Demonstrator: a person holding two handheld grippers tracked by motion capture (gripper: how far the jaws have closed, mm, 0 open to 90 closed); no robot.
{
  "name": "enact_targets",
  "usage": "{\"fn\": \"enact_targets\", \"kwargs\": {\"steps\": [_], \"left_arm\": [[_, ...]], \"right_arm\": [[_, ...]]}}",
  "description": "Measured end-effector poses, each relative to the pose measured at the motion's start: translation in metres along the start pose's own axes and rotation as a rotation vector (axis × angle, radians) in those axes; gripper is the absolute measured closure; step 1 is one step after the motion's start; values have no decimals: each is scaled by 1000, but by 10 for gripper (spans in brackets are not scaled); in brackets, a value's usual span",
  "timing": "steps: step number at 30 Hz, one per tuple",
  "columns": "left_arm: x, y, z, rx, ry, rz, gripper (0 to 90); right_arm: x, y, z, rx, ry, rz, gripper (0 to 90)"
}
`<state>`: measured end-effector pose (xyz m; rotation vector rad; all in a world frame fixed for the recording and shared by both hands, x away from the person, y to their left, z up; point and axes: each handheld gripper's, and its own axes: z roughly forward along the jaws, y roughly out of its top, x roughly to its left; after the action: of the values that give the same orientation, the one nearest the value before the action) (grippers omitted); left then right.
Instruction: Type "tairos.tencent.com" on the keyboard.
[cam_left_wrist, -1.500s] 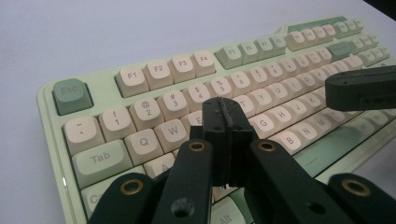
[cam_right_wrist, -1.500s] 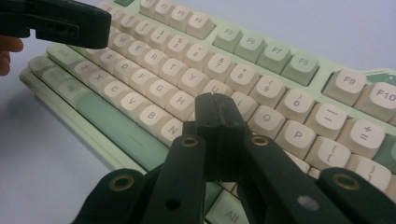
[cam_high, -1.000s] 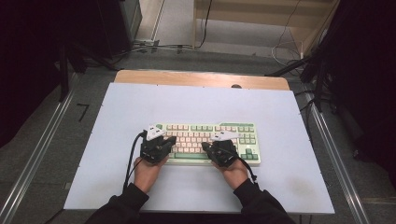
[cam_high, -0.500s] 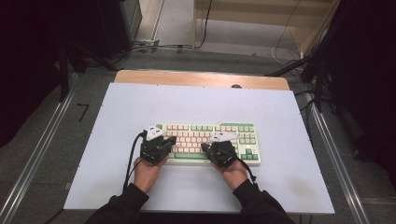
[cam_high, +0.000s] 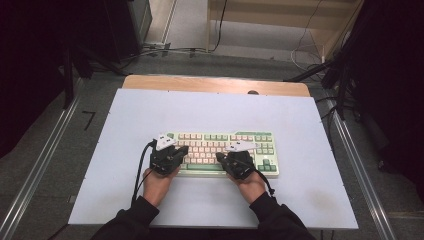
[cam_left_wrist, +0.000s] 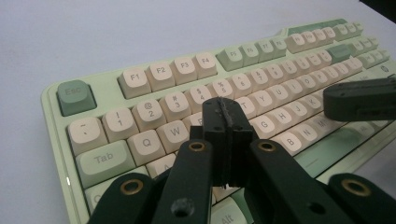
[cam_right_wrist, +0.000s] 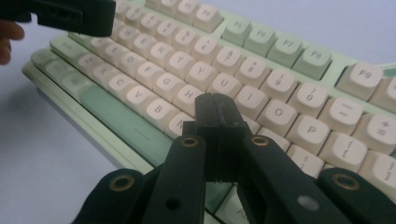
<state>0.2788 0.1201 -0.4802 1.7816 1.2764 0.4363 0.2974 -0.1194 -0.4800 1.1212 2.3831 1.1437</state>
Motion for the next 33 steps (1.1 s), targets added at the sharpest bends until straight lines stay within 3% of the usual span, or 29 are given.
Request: {"fn": "enact_targets", "kwargs": {"steps": [22, 26, 33], "left_arm": [[3, 2, -5, -23, 5, -12, 900], [4, 1, -7, -27, 4, -9, 900], [5, 1, -12, -37, -13, -15, 792]], "right_arm": [[-19, 0, -18, -49, -23, 33, 813], [-24, 0, -21, -60, -30, 43, 759], [-31, -2, -27, -63, -34, 51, 632]]}}
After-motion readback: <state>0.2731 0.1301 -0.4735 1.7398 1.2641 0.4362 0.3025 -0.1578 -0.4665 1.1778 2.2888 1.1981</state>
